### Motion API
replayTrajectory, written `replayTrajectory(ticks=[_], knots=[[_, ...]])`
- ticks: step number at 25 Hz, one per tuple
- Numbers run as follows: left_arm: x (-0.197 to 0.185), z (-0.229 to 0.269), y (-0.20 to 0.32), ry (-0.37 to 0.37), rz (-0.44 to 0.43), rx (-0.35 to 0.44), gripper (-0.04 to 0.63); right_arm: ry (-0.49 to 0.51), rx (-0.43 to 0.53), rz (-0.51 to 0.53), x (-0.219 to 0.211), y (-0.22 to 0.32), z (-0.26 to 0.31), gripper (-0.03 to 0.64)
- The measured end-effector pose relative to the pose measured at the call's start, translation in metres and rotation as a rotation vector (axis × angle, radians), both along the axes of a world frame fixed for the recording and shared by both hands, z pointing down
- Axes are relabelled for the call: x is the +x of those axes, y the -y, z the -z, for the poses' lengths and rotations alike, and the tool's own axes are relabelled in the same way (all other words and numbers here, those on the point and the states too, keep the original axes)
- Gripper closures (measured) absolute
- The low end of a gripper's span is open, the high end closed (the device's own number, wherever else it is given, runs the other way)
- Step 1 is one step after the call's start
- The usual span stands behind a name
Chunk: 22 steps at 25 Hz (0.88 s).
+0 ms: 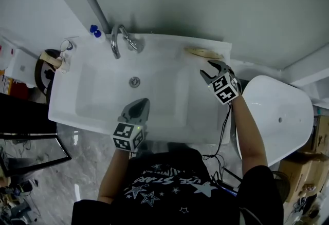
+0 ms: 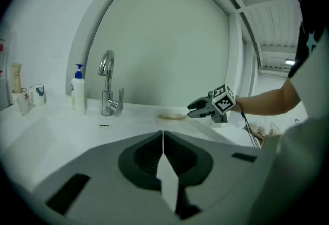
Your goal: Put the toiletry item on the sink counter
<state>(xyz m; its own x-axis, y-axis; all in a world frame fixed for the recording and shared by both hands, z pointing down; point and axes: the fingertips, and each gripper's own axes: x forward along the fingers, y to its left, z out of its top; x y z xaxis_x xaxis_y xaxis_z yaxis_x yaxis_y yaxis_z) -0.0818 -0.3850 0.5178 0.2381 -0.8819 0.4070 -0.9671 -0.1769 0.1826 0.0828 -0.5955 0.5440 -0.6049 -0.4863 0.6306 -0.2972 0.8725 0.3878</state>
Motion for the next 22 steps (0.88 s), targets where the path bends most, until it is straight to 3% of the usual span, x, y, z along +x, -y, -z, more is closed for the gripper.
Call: replayTrajectory(ticks=[15,22], knots=[[-0.023,0.019,-0.055,-0.031,-0.193,0.063,0.575,0.286,-0.049,-0.288,-0.035,-0.126,0.037,0.434],[-0.038,0.017,-0.083,-0.040,-0.290,0.061,0.575,0.380,-0.075,-0.415,-0.047,-0.180,0.041,0.504]])
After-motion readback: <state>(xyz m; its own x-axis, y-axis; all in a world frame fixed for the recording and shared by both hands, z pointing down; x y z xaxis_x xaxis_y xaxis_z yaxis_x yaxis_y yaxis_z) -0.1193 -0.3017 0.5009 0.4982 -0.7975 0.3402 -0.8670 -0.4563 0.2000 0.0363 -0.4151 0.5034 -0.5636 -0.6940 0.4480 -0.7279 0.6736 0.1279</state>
